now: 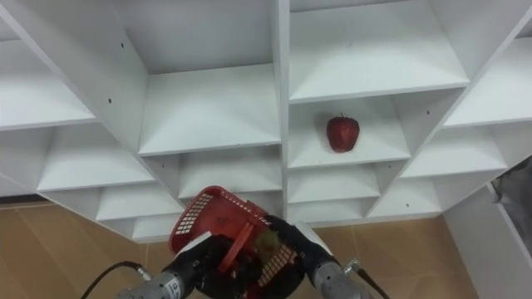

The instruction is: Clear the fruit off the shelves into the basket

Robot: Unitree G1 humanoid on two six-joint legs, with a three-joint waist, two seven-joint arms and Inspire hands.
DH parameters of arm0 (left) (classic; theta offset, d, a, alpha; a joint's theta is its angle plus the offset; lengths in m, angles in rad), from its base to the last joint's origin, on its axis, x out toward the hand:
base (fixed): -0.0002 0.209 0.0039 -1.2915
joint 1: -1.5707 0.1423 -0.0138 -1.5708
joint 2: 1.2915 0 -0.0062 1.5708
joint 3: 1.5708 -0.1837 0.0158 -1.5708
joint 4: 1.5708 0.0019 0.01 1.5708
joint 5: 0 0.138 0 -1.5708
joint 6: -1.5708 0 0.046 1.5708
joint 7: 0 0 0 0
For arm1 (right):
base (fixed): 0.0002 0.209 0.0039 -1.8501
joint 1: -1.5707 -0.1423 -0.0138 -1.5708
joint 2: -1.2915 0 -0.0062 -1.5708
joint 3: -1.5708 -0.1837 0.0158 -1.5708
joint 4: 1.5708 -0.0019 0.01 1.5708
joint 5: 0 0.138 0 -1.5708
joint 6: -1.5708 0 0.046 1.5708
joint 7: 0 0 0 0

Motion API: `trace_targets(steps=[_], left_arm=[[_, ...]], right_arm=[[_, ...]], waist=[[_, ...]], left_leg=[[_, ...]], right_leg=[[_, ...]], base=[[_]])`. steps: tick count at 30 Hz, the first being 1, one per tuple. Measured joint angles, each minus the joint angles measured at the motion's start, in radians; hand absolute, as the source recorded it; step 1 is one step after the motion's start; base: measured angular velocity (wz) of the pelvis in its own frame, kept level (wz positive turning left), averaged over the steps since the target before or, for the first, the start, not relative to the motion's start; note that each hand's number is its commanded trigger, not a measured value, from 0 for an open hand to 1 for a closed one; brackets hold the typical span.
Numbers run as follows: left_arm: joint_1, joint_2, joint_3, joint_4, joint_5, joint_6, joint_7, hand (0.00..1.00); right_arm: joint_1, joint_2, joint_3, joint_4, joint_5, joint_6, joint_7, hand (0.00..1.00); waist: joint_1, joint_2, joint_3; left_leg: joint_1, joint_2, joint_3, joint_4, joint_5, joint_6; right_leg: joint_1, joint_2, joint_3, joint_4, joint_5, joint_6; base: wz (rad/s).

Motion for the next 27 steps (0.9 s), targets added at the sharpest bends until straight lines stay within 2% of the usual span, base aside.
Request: trace_targets(steps=[15,24,27], left_arm=[[0.001,0.000,-0.010,0.000,0.005,-0.001,0.007,1.00],[0.001,0.002,-0.001,0.000,0.011,-0.004,0.025,1.00],[0.005,0.002,0.023,0.011,0.025,-0.005,0.027,1.00]], right_arm=[[0.002,0.000,0.015,0.011,-0.005,0.000,0.000,0.00],[0.001,0.000,-0.005,0.007,-0.004,-0.003,0.027,0.00],[0.002,0.000,-0.010,0.006,-0.004,-0.003,0.030,0.00]], waist=[[0.000,-0.006,0.0003],[0.003,-0.006,0.0001],[0.002,-0.008,-0.0004]], left_leg=[[0.009,0.000,0.000,0.000,0.000,0.000],[0.019,0.000,-0.003,-0.002,0.000,0.000],[0.021,0.000,-0.003,-0.002,0.000,0.000]], right_leg=[[0.009,0.000,-0.002,-0.001,0.000,0.000],[0.011,0.000,0.000,0.002,-0.001,0.000],[0.018,0.000,-0.002,0.002,-0.001,-0.001]], base=[[0.00],[0.00],[0.00]])
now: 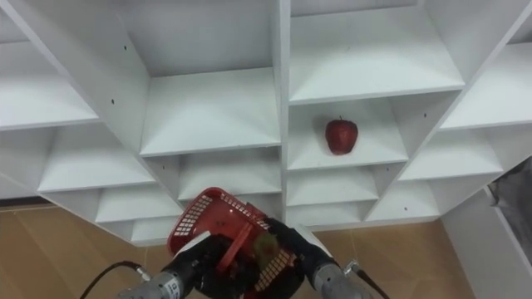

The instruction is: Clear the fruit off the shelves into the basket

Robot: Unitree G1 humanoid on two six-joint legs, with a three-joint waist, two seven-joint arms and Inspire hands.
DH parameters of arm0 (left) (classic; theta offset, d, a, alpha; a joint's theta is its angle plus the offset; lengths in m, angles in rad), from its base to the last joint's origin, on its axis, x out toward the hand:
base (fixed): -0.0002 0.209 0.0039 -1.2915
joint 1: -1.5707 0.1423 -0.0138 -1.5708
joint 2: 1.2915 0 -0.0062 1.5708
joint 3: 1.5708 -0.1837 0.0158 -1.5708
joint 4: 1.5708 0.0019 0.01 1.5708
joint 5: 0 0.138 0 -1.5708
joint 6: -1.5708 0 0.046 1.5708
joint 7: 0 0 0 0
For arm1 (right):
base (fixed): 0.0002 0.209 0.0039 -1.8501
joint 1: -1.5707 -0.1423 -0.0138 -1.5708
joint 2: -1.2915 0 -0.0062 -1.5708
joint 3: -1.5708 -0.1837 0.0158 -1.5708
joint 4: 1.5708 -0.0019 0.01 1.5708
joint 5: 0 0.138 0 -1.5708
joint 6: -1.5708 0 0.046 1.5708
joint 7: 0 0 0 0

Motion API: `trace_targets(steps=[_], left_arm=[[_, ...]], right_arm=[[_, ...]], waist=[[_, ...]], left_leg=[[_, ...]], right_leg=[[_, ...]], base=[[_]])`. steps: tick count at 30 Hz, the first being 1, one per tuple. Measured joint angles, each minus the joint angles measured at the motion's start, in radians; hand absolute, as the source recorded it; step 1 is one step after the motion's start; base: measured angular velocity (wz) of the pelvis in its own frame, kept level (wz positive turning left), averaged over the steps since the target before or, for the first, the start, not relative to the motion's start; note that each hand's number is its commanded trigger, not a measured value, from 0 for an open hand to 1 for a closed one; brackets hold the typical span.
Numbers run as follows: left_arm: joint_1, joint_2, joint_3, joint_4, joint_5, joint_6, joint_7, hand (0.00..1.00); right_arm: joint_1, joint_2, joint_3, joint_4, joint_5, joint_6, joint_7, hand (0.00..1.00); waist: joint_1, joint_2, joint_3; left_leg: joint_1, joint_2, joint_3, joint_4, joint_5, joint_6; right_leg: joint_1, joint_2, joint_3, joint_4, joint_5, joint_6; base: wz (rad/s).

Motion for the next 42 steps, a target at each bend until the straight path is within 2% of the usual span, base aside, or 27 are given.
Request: trace_targets(steps=[6,10,11,15,20,23,26,29,36,38,42], left_arm=[[0.011,0.001,0.041,0.054,-0.001,-0.006,0.042,1.00],[0.020,0.013,0.050,0.098,-0.001,-0.009,0.058,1.00],[0.032,0.021,0.051,0.101,-0.001,-0.009,0.058,1.00],[0.079,0.038,0.072,0.100,-0.001,-0.009,0.064,1.00],[0.116,0.041,0.131,0.100,0.001,-0.009,0.099,1.00],[0.117,0.041,0.148,0.116,-0.004,-0.009,0.107,1.00],[0.121,0.041,0.150,0.142,-0.003,-0.009,0.126,1.00],[0.125,0.041,0.162,0.150,-0.003,-0.009,0.128,1.00],[0.127,0.040,0.206,0.150,-0.004,-0.009,0.128,1.00],[0.129,0.041,0.207,0.150,-0.003,-0.009,0.130,1.00],[0.130,0.041,0.209,0.150,-0.003,-0.009,0.140,1.00]], right_arm=[[0.011,-0.005,-0.007,-0.046,0.016,-0.014,-0.025,0.00],[0.032,-0.008,-0.049,-0.083,0.034,-0.030,-0.062,0.00],[0.048,-0.010,-0.058,-0.103,0.049,-0.031,-0.067,0.00],[0.089,-0.017,-0.087,-0.166,0.080,-0.031,-0.086,0.00],[0.113,-0.019,-0.116,-0.251,0.091,-0.039,-0.124,0.00],[0.118,-0.019,-0.121,-0.276,0.091,-0.040,-0.134,0.00],[0.119,-0.023,-0.121,-0.276,0.098,-0.040,-0.143,0.00],[0.119,-0.026,-0.122,-0.288,0.109,-0.040,-0.156,0.00],[0.119,-0.037,-0.154,-0.345,0.107,-0.051,-0.157,0.00],[0.119,-0.037,-0.173,-0.349,0.101,-0.053,-0.164,0.00],[0.118,-0.036,-0.203,-0.353,0.089,-0.053,-0.178,0.00]], waist=[[-0.006,-0.006,-0.0001],[-0.008,-0.009,-0.0020],[-0.008,-0.013,-0.0090],[-0.017,-0.016,-0.0142],[-0.025,-0.021,-0.0133],[-0.027,-0.022,-0.0120],[-0.027,-0.027,-0.0073],[-0.026,-0.032,-0.0066],[-0.027,-0.045,-0.0106],[-0.028,-0.050,-0.0064],[-0.027,-0.055,-0.0051]], left_leg=[[0.019,0.001,0.013,-0.002,0.000,0.000],[0.066,0.001,0.015,-0.030,0.000,0.000],[0.075,0.001,0.018,-0.039,0.000,-0.001],[0.106,0.002,0.018,-0.055,0.000,-0.002],[0.123,0.000,0.019,-0.070,-0.001,-0.002],[0.136,0.000,0.019,-0.072,-0.001,-0.002],[0.162,0.000,0.019,-0.079,-0.003,-0.004],[0.171,0.002,0.019,-0.088,-0.003,-0.005],[0.178,0.003,0.020,-0.089,-0.004,-0.006],[0.189,0.002,0.020,-0.089,-0.004,-0.006],[0.190,0.002,0.021,-0.089,-0.004,-0.007]], right_leg=[[0.018,0.001,0.006,-0.005,0.001,0.000],[0.054,0.008,0.013,-0.024,0.002,0.002],[0.059,0.011,0.020,-0.029,0.002,0.003],[0.095,0.016,0.025,-0.055,0.005,0.005],[0.109,0.017,0.031,-0.060,0.006,0.007],[0.123,0.016,0.030,-0.068,0.006,0.007],[0.148,0.019,0.032,-0.077,0.005,0.008],[0.153,0.023,0.037,-0.087,0.006,0.008],[0.162,0.026,0.045,-0.086,0.007,0.008],[0.175,0.026,0.046,-0.089,0.007,0.008],[0.175,0.026,0.049,-0.090,0.007,0.008]], base=[[-0.03],[-0.02],[-0.08],[-0.03],[-0.03],[0.00],[0.00],[0.00],[0.00],[0.00],[0.00]])
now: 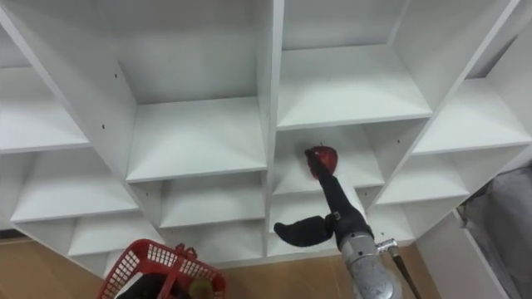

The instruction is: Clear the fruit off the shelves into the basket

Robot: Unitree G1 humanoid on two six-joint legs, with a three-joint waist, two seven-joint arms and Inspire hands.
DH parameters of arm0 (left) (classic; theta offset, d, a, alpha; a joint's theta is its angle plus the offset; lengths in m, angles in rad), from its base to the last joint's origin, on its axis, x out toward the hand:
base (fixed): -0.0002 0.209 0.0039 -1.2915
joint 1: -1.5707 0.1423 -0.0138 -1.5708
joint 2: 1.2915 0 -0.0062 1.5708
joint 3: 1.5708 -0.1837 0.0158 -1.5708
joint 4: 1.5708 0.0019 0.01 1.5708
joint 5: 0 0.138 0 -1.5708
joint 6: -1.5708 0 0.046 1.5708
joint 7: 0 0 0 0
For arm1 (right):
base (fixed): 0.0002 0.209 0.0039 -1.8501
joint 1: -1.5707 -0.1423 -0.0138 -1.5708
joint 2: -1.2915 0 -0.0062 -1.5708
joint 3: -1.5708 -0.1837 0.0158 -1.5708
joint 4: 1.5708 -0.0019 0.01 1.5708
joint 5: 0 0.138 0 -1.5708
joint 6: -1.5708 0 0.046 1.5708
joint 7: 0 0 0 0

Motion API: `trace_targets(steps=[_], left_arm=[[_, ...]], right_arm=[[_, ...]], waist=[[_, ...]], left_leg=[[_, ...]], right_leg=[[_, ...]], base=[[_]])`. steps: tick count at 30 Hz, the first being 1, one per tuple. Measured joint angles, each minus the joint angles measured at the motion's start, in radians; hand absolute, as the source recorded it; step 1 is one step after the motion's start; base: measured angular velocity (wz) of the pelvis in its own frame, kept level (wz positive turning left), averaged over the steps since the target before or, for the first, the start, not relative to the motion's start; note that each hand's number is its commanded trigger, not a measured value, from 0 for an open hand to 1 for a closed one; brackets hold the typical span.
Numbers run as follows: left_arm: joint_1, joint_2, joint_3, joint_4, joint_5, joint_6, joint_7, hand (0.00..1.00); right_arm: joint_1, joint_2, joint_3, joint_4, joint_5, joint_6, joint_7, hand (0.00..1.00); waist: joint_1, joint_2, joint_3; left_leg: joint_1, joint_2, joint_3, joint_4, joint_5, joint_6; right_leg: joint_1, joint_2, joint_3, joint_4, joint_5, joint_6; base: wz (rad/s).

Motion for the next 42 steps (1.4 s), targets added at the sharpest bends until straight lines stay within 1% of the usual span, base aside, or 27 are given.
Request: trace_targets(steps=[4,6,8,14,21,28,34,37,42], left_arm=[[0.000,-0.008,0.040,0.021,0.000,0.001,0.010,1.00],[0.001,-0.008,0.046,0.031,0.000,0.002,0.011,1.00],[0.009,-0.011,0.055,0.036,-0.001,0.003,0.020,1.00],[0.026,-0.026,0.079,0.038,0.000,0.011,0.047,1.00],[0.035,-0.026,0.080,0.037,0.000,0.020,0.049,1.00],[0.065,-0.028,0.118,0.037,0.002,0.023,0.046,1.00],[0.067,-0.029,0.143,0.037,0.011,0.031,0.045,1.00],[0.068,-0.028,0.153,0.036,0.011,0.032,0.049,1.00],[0.070,-0.029,0.152,0.036,0.011,0.032,0.063,1.00]], right_arm=[[0.000,0.003,-0.035,-0.015,-0.015,0.000,-0.030,0.00],[0.002,0.004,-0.048,-0.033,-0.014,0.000,-0.046,0.00],[0.002,0.004,-0.053,-0.047,-0.013,-0.009,-0.081,0.00],[0.007,0.007,-0.066,-0.047,0.002,-0.011,-0.133,0.00],[0.006,0.008,-0.069,-0.047,0.026,-0.011,-0.171,0.00],[0.006,0.009,-0.109,-0.047,0.027,-0.011,-0.176,0.00],[0.006,0.010,-0.114,-0.046,0.036,-0.011,-0.180,0.00],[0.006,0.010,-0.115,-0.033,0.044,-0.011,-0.180,0.00],[-0.002,0.001,-0.115,0.011,0.060,-0.011,-0.180,0.00]], waist=[[0.000,0.004,0.0003],[0.000,0.006,-0.0001],[0.000,0.011,-0.0033],[-0.001,0.023,-0.0060],[-0.001,0.023,-0.0064],[-0.001,0.021,-0.0073],[-0.001,0.019,-0.0085],[0.000,0.017,-0.0101],[0.002,0.015,-0.0091]], left_leg=[[0.001,0.001,0.001,0.000,0.000,0.000],[0.001,0.001,0.003,0.000,0.000,0.000],[0.002,0.002,0.008,0.000,0.000,-0.001],[0.029,0.004,0.020,-0.006,-0.003,-0.003],[0.034,0.005,0.020,-0.006,-0.003,-0.004],[0.032,0.006,0.019,-0.006,-0.003,-0.004],[0.033,0.006,0.019,-0.006,-0.003,-0.004],[0.036,0.006,0.012,-0.006,-0.003,-0.004],[0.035,0.004,-0.010,-0.006,-0.003,-0.004]], right_leg=[[0.000,0.001,0.001,0.001,0.000,0.000],[0.000,0.002,-0.001,0.000,0.001,0.000],[0.001,0.002,-0.002,0.001,0.001,-0.001],[0.021,0.004,0.004,-0.002,0.001,-0.001],[0.024,0.005,0.003,-0.001,0.001,-0.001],[0.024,0.005,0.000,0.000,0.002,-0.002],[0.026,0.004,-0.003,-0.003,0.002,-0.002],[0.039,0.003,-0.013,-0.014,0.003,-0.002],[0.043,0.002,-0.022,-0.016,0.003,-0.002]], base=[[0.00],[0.00],[0.00],[-0.06],[0.00],[0.00],[0.00],[0.08],[0.08]])
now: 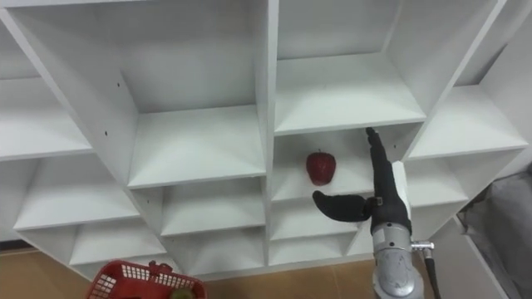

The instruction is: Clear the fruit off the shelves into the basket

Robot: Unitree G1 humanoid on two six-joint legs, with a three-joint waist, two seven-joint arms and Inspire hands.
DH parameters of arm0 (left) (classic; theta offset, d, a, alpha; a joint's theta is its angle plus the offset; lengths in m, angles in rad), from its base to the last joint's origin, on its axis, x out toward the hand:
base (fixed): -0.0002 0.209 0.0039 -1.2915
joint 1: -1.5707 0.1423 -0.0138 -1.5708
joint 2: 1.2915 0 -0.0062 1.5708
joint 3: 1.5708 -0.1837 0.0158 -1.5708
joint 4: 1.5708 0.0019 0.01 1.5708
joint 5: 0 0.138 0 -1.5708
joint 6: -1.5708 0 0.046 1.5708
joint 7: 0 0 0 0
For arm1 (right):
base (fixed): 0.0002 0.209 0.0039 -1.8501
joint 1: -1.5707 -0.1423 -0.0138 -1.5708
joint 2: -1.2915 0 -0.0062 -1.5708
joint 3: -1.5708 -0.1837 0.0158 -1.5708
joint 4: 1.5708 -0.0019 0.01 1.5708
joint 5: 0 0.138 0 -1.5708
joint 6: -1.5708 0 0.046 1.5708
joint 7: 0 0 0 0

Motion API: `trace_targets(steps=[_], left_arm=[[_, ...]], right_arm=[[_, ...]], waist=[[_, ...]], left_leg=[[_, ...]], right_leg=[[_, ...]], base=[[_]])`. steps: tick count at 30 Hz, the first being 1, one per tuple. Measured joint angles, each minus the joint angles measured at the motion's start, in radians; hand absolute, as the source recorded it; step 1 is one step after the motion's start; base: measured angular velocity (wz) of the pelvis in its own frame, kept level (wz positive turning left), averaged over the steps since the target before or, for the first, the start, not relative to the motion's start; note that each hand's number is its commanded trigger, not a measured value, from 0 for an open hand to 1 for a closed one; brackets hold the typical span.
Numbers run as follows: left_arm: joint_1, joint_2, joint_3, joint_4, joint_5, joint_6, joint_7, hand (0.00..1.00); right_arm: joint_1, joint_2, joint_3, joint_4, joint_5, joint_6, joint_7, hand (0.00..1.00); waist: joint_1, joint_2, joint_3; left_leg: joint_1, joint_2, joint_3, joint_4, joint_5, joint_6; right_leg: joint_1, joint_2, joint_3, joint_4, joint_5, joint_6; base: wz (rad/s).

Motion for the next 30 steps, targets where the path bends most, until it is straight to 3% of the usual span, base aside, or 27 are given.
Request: trace_targets(steps=[8,15,20,30], left_arm=[[0.007,0.003,0.000,-0.001,0.000,0.000,0.025,1.00],[0.009,0.007,0.000,-0.001,-0.001,-0.001,0.031,1.00],[0.022,0.007,0.000,-0.016,0.000,-0.001,0.034,1.00],[0.042,0.008,0.001,-0.043,-0.001,0.002,0.052,1.00]], right_arm=[[-0.006,-0.008,-0.001,0.036,0.027,0.000,-0.004,0.00],[-0.007,-0.008,-0.002,0.036,0.060,0.000,-0.012,0.00],[-0.008,-0.009,0.003,0.036,0.093,0.000,-0.012,0.00],[-0.029,-0.031,0.003,0.101,0.152,0.003,0.001,0.00]], waist=[[0.002,-0.015,0.0098],[0.019,-0.016,0.0065],[0.031,-0.006,-0.0044],[0.034,0.001,0.0023]], left_leg=[[-0.004,-0.002,-0.019,0.000,0.000,0.000],[-0.015,-0.004,-0.028,0.000,0.000,0.000],[-0.018,-0.004,-0.036,0.002,0.000,0.000],[-0.034,-0.008,-0.062,0.013,0.000,0.000]], right_leg=[[0.006,-0.002,-0.016,-0.002,-0.001,0.001],[0.006,-0.003,-0.028,-0.013,0.000,0.001],[0.008,-0.004,-0.034,-0.017,0.000,0.000],[0.006,-0.010,-0.059,-0.014,-0.001,0.001]], base=[[0.07],[0.04],[0.03],[0.07]])
